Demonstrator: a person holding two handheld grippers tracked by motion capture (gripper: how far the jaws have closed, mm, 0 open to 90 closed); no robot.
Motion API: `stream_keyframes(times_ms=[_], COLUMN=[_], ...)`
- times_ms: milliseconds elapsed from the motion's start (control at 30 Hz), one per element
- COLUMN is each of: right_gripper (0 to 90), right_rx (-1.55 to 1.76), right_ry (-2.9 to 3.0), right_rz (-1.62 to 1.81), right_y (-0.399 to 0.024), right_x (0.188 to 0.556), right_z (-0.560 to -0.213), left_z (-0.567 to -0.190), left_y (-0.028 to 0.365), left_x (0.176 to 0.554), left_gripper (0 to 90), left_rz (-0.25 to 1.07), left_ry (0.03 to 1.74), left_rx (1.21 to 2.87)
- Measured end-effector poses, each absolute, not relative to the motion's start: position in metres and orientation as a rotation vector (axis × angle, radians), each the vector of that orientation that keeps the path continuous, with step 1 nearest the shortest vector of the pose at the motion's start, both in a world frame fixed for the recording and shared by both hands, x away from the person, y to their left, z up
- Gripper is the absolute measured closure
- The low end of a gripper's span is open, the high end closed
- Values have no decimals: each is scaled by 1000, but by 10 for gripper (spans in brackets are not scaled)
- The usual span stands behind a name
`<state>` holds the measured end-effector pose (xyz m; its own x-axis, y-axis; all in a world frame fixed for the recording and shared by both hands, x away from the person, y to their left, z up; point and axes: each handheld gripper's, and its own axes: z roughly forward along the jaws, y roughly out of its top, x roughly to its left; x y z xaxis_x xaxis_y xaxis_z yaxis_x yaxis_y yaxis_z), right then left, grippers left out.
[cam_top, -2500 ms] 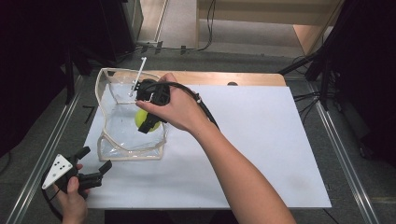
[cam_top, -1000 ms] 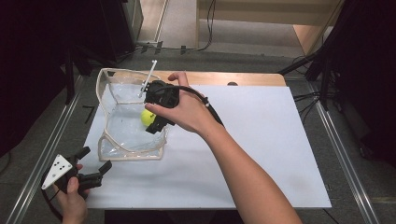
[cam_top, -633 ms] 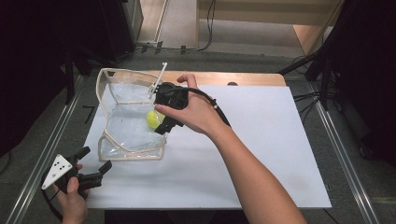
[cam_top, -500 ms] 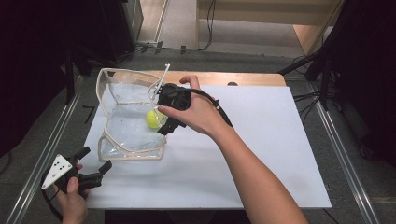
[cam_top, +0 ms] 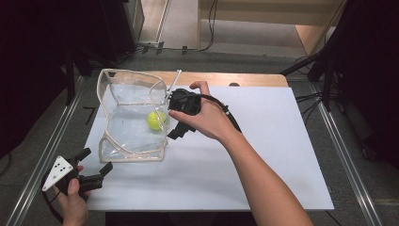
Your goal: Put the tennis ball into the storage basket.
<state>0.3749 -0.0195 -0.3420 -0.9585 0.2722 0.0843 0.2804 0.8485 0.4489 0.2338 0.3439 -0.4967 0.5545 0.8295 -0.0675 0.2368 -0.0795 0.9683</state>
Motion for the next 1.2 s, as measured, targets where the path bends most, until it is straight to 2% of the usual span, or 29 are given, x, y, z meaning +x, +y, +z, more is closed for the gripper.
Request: stream_keyframes(times_ms=[1200], right_gripper=[0], right_rx=[-548], right_ry=[-3001], right_rz=[-784], right_y=[-70], right_x=[356], right_z=[-374], left_z=[-497], left_y=[343], left_x=[234], left_gripper=[0], left_rz=[636], left_ry=[917], left_rx=[1623])
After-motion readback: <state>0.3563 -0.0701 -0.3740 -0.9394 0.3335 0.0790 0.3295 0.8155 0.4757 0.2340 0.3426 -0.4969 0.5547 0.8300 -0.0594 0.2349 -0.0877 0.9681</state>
